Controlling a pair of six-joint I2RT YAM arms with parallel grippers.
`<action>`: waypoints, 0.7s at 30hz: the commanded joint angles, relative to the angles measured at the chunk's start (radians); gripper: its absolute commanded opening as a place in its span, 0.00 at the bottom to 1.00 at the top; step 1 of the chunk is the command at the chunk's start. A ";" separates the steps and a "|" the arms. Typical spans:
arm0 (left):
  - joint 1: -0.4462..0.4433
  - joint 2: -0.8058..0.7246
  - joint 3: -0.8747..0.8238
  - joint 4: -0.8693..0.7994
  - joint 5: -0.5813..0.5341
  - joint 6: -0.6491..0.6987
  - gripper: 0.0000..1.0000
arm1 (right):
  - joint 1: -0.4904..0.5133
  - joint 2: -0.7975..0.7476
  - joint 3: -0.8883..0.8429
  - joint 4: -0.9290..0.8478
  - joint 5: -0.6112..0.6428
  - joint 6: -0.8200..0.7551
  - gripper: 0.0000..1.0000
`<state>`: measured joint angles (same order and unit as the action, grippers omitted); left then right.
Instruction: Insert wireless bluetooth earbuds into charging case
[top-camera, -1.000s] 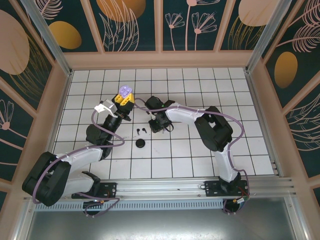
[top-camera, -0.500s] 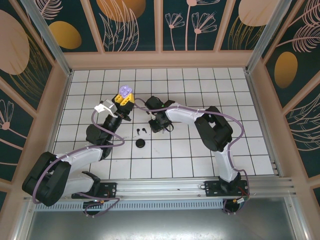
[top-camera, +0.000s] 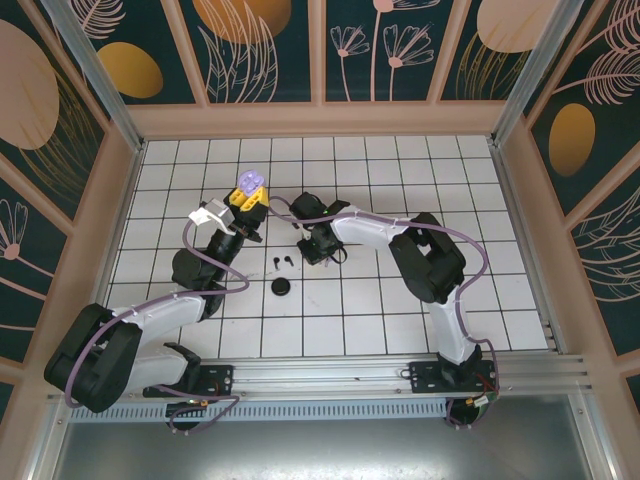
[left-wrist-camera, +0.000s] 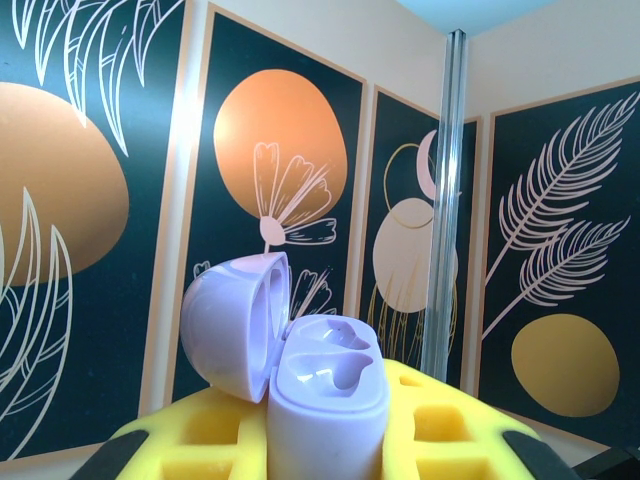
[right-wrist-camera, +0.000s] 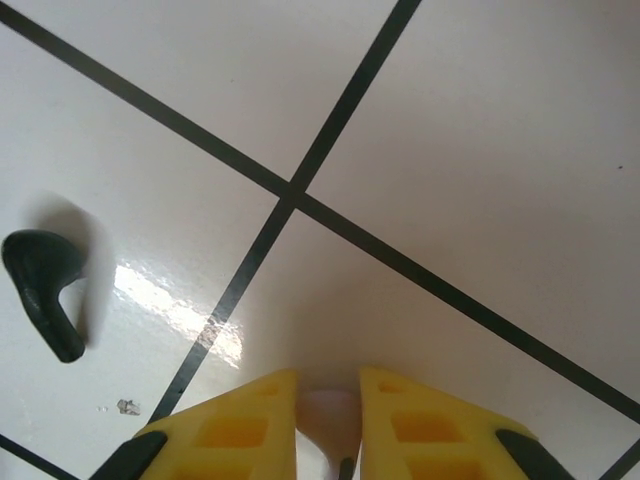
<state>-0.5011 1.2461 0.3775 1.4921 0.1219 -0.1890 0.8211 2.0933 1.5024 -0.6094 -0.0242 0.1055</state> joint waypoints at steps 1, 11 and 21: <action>0.003 0.001 0.017 0.043 0.005 -0.018 0.00 | 0.020 -0.020 -0.033 -0.005 -0.014 -0.003 0.15; 0.004 -0.011 0.023 0.016 0.008 0.001 0.00 | 0.016 -0.089 -0.035 0.022 0.004 0.022 0.11; 0.004 -0.030 0.032 -0.021 0.022 0.013 0.00 | 0.004 -0.148 -0.022 0.033 0.024 0.031 0.10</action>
<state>-0.5011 1.2400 0.3840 1.4643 0.1265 -0.1879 0.8310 1.9930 1.4742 -0.5800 -0.0231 0.1173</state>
